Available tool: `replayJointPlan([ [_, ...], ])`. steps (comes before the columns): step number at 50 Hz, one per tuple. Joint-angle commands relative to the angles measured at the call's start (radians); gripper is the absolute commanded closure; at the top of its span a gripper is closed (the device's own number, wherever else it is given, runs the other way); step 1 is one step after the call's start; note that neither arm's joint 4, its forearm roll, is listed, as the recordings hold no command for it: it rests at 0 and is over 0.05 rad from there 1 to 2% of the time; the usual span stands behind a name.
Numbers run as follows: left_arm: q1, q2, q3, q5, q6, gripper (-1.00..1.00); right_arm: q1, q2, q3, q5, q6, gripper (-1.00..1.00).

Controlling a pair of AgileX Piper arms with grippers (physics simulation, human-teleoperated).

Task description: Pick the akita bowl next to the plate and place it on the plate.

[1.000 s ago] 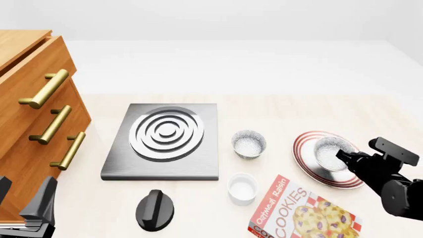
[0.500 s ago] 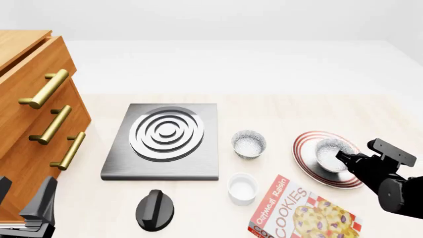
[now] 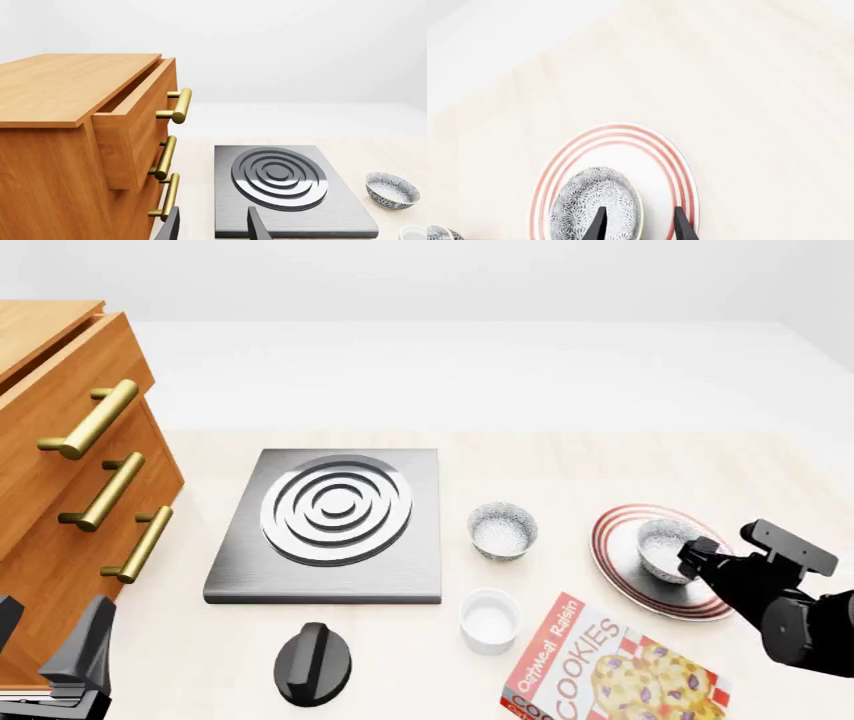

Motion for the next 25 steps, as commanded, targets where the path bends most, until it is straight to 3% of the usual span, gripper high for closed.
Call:
replayJointPlan([
  [1,0.000,0.000,0.000,0.000,0.000,-1.00,0.002,0.003,-0.001,0.004,0.003,-1.00],
  [14,0.000,0.000,0.000,0.000,0.000,-1.00,0.009,-0.040,0.002,0.032,0.013,-1.00],
  [25,0.000,0.000,0.000,0.000,0.000,-1.00,0.003,-0.180,-0.010,0.130,0.044,-1.00],
])
